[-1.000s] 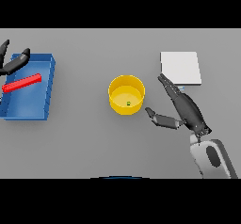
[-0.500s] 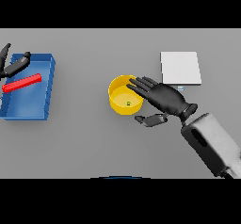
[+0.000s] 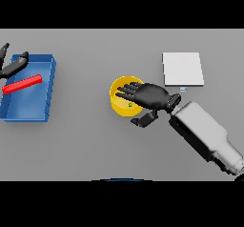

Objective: Pick up the red beaker and tilt it to pour out 1 green nut into yellow bowl. Pick up the yellow bowl and place it on the metallic measuring scale.

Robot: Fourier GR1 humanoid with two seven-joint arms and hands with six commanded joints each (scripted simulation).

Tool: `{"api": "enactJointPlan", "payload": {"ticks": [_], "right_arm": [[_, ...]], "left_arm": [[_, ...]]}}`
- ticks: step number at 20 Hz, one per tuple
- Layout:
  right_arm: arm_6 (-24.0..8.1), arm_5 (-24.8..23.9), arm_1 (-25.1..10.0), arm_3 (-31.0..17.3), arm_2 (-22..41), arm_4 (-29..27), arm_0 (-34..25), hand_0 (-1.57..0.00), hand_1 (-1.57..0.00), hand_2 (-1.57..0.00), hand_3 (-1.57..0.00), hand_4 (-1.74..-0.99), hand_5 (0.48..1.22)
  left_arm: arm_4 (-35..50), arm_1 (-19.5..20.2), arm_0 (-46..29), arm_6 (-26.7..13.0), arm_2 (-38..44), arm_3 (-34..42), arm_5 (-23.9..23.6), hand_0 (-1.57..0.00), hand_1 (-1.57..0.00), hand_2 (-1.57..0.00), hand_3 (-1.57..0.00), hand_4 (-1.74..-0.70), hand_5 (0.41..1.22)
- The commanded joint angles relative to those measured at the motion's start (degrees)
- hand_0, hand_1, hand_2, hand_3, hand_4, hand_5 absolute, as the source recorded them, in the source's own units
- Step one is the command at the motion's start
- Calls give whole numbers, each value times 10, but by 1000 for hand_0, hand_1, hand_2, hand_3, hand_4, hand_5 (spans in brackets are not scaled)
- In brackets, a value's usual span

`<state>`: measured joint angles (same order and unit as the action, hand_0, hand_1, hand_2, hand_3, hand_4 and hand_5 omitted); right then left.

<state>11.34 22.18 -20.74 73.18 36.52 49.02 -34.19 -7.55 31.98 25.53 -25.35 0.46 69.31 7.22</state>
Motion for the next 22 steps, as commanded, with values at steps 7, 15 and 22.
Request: {"api": "enactJointPlan", "payload": {"ticks": [7,15,22], "right_arm": [[1,36,20,-71,28,14,-45,1,1,1,-4,-1184,676],[7,30,36,-105,35,20,-56,-455,-407,-349,-322,-1363,957],[11,49,25,-87,38,5,-55,-1337,-1327,-1246,-1066,-1658,1166]], "left_arm": [[2,1,-2,4,1,3,3,1,1,1,1,-802,703],[-8,6,-4,11,-2,-4,0,1,1,1,1,-789,710],[-10,3,1,6,-5,-2,0,1,1,1,1,-784,711]]}}
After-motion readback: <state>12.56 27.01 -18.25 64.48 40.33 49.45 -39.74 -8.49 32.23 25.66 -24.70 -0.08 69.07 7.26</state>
